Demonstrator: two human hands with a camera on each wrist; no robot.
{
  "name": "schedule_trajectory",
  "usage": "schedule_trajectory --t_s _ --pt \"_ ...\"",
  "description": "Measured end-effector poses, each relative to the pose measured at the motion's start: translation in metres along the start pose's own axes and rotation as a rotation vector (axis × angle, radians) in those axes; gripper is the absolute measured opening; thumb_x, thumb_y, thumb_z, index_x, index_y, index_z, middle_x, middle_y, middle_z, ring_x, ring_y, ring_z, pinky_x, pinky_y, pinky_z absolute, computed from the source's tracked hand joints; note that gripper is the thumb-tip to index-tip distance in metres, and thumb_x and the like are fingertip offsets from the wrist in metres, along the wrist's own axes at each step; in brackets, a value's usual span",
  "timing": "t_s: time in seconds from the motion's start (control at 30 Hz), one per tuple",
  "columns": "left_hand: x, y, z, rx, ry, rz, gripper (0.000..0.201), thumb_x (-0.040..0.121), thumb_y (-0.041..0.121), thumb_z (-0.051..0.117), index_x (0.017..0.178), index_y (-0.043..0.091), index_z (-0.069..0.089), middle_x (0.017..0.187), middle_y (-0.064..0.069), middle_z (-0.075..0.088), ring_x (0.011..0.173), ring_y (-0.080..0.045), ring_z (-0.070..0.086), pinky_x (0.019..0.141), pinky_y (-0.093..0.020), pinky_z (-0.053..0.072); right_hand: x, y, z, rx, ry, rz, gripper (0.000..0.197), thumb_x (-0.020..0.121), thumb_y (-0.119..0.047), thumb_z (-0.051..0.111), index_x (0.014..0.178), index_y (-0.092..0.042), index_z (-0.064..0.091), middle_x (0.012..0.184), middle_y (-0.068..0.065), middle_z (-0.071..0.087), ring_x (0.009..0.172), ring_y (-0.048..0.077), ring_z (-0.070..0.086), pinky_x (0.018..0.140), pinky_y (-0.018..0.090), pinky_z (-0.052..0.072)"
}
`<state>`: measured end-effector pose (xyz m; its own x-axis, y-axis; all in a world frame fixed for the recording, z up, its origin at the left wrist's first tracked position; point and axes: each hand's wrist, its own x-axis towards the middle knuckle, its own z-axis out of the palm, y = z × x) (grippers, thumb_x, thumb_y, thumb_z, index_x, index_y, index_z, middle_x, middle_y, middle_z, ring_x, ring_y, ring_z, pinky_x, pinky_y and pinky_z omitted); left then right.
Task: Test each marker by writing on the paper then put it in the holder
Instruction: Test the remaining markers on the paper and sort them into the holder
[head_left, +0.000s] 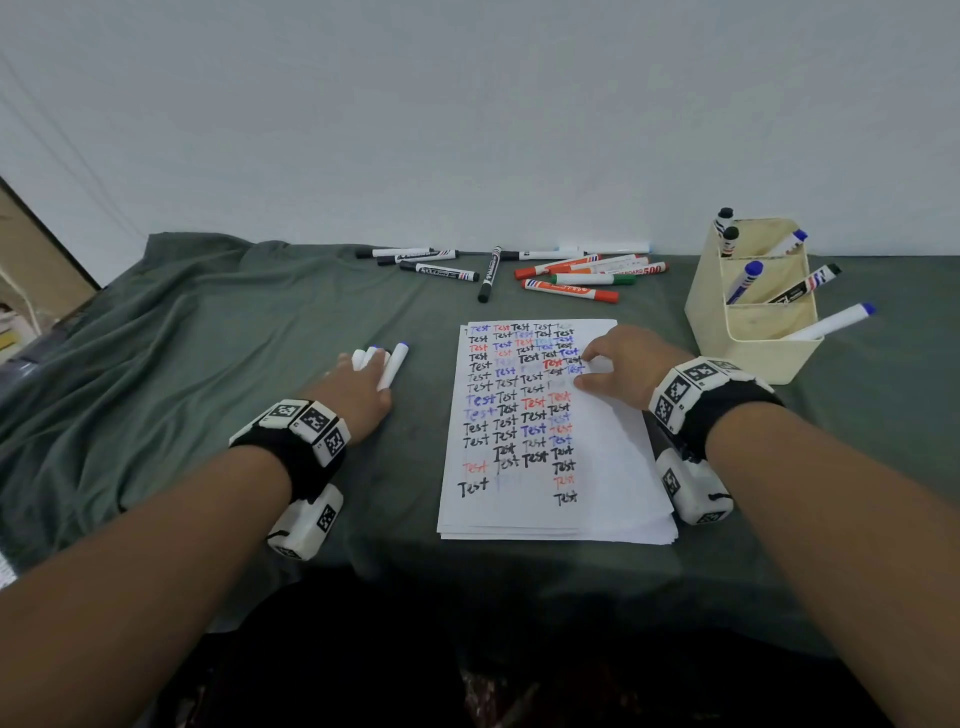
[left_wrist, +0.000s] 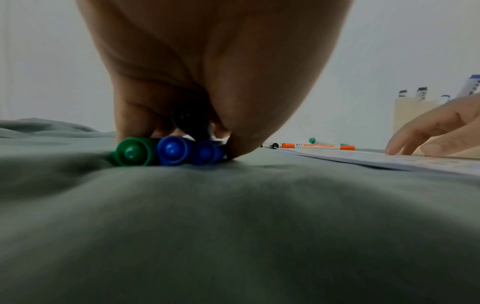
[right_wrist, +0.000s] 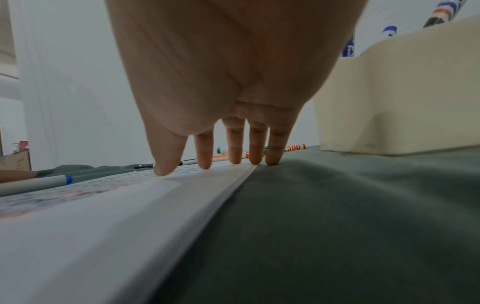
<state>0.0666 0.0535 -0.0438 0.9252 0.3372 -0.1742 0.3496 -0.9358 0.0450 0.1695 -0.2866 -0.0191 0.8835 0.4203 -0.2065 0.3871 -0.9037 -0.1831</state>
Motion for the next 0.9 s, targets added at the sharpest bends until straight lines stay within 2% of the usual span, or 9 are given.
schedule_trajectory --t_s 0.13,0.27,0.37,0.47,0.6,0.7,0.8,0.9 --pt "-0.001 0.006 -0.002 -0.023 0.007 -0.115 0.058 0.101 0.026 0.036 0.156 0.029 0.017 0.153 -0.017 0.024 0.132 -0.043 0.041 0.109 -0.049 0.035 -0.001 -0.001 -0.001 -0.005 -0.004 0.001 0.053 0.096 -0.059 0.057 0.14 -0.029 0.056 0.142 0.005 0.051 0.132 0.026 0.047 0.11 0.039 0.04" --pt "-0.004 0.015 -0.004 -0.018 0.007 -0.151 0.058 0.101 0.023 0.038 0.155 0.027 0.019 0.155 -0.016 0.021 0.134 -0.042 0.035 0.11 -0.049 0.034 -0.002 -0.001 -0.002 -0.015 -0.002 -0.003 0.053 0.097 -0.059 0.056 0.14 -0.028 0.056 0.142 0.005 0.051 0.131 0.026 0.047 0.11 0.039 0.04" --pt "-0.004 0.019 -0.008 -0.038 -0.008 -0.135 0.058 0.103 0.032 0.042 0.155 0.021 0.019 0.155 -0.018 0.021 0.134 -0.043 0.035 0.111 -0.046 0.033 -0.002 -0.001 -0.002 -0.024 -0.001 -0.005 0.053 0.097 -0.059 0.057 0.14 -0.028 0.056 0.142 0.005 0.051 0.131 0.027 0.047 0.11 0.041 0.04" --pt "-0.004 0.022 -0.008 -0.038 -0.033 -0.149 0.065 0.102 0.04 0.044 0.157 0.02 0.015 0.159 -0.02 0.013 0.138 -0.047 0.03 0.114 -0.047 0.029 -0.001 0.0 -0.003 -0.025 -0.004 -0.019 0.053 0.096 -0.059 0.058 0.14 -0.028 0.057 0.141 0.006 0.052 0.131 0.026 0.048 0.111 0.041 0.04" --pt "-0.003 0.027 0.001 0.071 -0.031 -0.199 0.085 0.1 0.054 0.042 0.159 0.012 -0.003 0.165 -0.019 -0.007 0.15 -0.043 0.004 0.123 -0.047 0.006 0.001 0.006 -0.005 -0.012 -0.004 -0.019 0.054 0.095 -0.059 0.059 0.139 -0.028 0.057 0.14 0.005 0.052 0.132 0.026 0.047 0.112 0.043 0.039" --pt "0.0 0.023 0.008 0.063 -0.036 -0.237 0.097 0.095 0.064 0.043 0.158 0.008 -0.007 0.165 -0.018 -0.013 0.151 -0.042 -0.01 0.122 -0.05 -0.006 0.002 0.014 -0.005 -0.024 -0.009 0.002 0.054 0.095 -0.06 0.059 0.139 -0.029 0.056 0.144 0.006 0.051 0.134 0.027 0.046 0.112 0.041 0.038" --pt "0.0 0.018 0.012 0.012 -0.08 -0.283 0.106 0.09 0.071 0.044 0.158 0.009 -0.01 0.165 -0.014 -0.016 0.148 -0.047 -0.016 0.121 -0.053 -0.006 0.004 0.02 -0.007 -0.032 -0.014 0.029 0.055 0.094 -0.061 0.059 0.14 -0.03 0.055 0.152 0.007 0.045 0.139 0.028 0.043 0.113 0.041 0.036" --pt "-0.001 0.02 0.012 -0.037 -0.083 -0.297 0.105 0.092 0.068 0.045 0.158 0.008 -0.008 0.165 -0.014 -0.015 0.149 -0.045 -0.014 0.122 -0.051 -0.003 0.006 0.023 -0.008 -0.029 -0.023 0.038 0.056 0.095 -0.061 0.058 0.141 -0.029 0.054 0.152 0.007 0.046 0.139 0.028 0.043 0.115 0.042 0.036"
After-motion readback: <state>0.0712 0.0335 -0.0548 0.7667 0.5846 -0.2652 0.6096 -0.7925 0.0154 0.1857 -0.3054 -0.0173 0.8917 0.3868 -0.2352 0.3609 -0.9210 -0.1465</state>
